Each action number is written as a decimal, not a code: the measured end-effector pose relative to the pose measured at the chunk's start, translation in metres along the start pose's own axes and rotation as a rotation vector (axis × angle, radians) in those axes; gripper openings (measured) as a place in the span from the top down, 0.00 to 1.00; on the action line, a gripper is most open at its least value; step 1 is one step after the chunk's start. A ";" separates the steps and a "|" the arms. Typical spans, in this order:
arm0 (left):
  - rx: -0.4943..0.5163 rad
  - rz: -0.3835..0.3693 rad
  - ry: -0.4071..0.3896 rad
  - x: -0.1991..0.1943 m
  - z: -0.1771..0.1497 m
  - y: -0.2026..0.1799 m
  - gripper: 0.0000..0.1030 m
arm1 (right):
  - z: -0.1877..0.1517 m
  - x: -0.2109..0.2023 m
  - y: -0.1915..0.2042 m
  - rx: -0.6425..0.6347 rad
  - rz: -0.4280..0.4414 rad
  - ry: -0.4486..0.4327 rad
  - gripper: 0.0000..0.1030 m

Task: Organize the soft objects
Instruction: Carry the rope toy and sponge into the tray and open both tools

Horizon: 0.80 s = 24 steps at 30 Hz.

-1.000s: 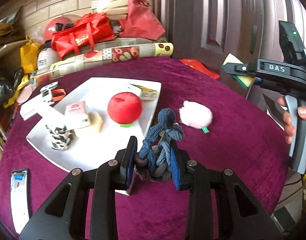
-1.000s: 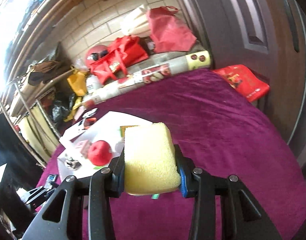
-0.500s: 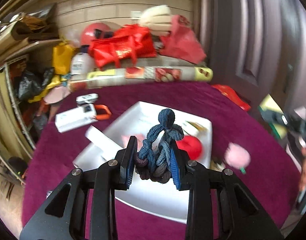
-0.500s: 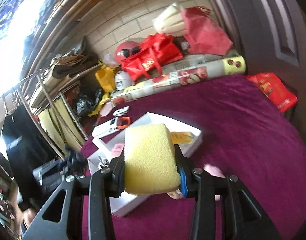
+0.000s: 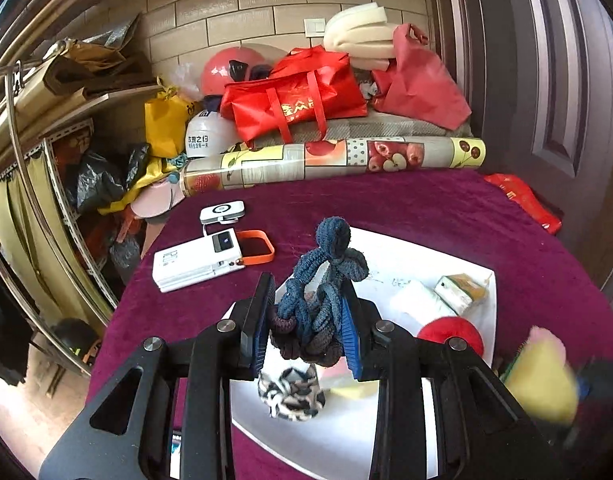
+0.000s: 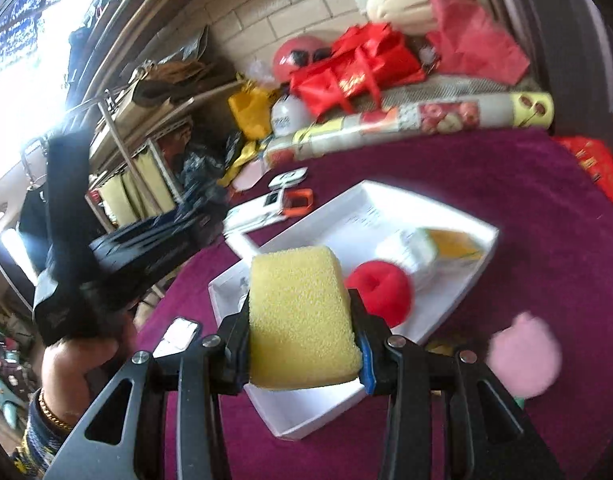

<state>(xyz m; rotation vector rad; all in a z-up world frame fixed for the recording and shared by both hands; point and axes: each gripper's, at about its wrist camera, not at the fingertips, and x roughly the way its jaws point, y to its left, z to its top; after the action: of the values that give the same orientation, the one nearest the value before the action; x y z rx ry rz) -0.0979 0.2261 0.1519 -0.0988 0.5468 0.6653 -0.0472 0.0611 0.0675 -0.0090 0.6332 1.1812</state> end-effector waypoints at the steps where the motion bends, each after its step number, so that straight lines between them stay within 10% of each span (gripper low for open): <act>1: 0.003 -0.004 0.008 0.004 0.002 -0.002 0.70 | -0.002 0.003 0.004 -0.004 0.006 0.007 0.61; 18: 0.015 -0.035 0.180 0.093 0.000 -0.024 0.66 | -0.034 0.068 0.004 -0.061 -0.076 0.068 0.59; 21: 0.007 -0.007 0.146 0.093 0.003 -0.025 0.40 | -0.034 0.072 0.007 -0.085 -0.095 0.047 0.54; 22: 0.005 0.003 0.127 0.091 0.004 -0.024 0.17 | -0.034 0.072 0.009 -0.101 -0.104 0.037 0.47; 24: -0.001 0.052 0.067 0.083 0.005 -0.021 0.00 | -0.035 0.072 0.013 -0.139 -0.133 0.010 0.13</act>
<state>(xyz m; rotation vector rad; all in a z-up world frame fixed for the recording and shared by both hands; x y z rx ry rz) -0.0287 0.2574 0.1113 -0.1083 0.6152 0.7149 -0.0576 0.1166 0.0092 -0.1726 0.5499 1.0943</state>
